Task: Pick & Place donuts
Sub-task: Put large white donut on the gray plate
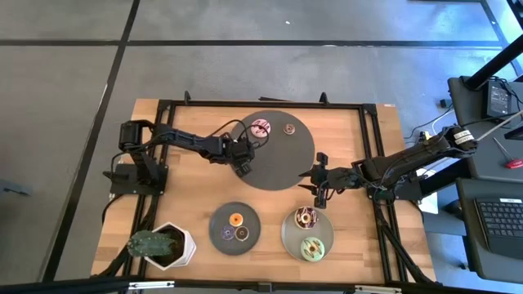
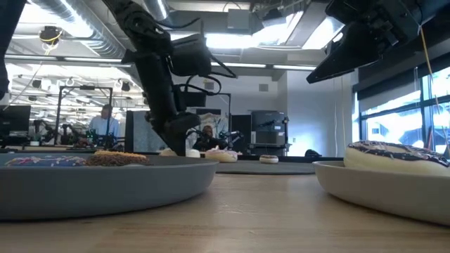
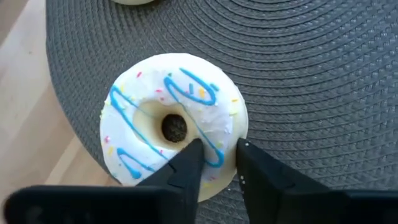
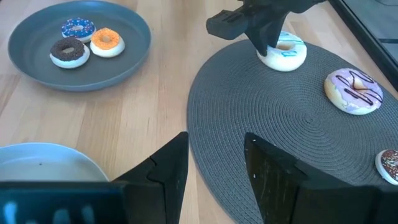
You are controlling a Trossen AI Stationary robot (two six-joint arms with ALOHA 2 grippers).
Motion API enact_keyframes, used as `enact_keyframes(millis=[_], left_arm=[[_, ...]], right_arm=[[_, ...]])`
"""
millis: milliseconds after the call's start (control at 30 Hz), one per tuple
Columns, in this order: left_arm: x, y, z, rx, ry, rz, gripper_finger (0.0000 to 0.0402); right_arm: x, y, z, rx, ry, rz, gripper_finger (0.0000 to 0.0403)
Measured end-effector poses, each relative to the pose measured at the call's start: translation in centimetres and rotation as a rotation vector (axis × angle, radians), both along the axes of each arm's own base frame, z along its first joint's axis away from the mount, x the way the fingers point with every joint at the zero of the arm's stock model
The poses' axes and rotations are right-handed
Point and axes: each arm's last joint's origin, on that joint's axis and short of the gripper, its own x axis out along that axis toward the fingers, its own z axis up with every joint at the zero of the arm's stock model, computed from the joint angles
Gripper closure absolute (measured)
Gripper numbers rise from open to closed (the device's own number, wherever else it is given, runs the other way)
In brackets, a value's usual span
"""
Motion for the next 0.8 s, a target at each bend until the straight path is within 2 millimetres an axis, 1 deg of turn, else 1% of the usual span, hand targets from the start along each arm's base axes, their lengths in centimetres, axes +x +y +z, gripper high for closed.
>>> enact_keyframes(millis=[167, 233, 333, 433, 500, 600, 700, 800], left_arm=[[0.0, 0.0, 0.0, 0.013, 0.009, -0.016, 0.0376], [0.0, -0.2, 0.4, 0.017, -0.002, -0.015, 0.0391], [0.3, -0.7, 1.9, 0.012, -0.058, -0.017, 0.0391], [1.3, -2.0, 4.3, 0.008, -0.162, -0.064, 0.0394], [2.0, -3.4, 5.6, -0.013, -0.242, -0.113, 0.0395], [3.2, -6.5, 6.8, -0.033, -0.399, -0.196, 0.0395], [4.1, -10.0, 7.6, -0.043, -0.542, -0.304, 0.0395], [4.8, -13.6, 7.8, -0.061, -0.666, -0.401, 0.0395]], right_arm=[[0.0, 0.0, 0.0, 0.000, 0.000, 0.000, 0.0245], [0.0, 0.0, 0.0, 0.001, -0.001, -0.001, 0.0245], [0.0, 0.0, 0.0, 0.001, 0.000, 0.000, 0.0245], [-0.1, -0.1, -0.1, -0.007, 0.009, -0.017, 0.0245], [-0.3, -0.3, -0.1, -0.023, 0.022, -0.083, 0.0245], [-0.4, -0.4, 0.2, -0.021, 0.001, -0.133, 0.0245], [-0.5, -0.3, 0.3, 0.013, 0.006, -0.090, 0.0245], [-0.8, -0.2, 0.4, 0.045, 0.021, -0.053, 0.0245]])
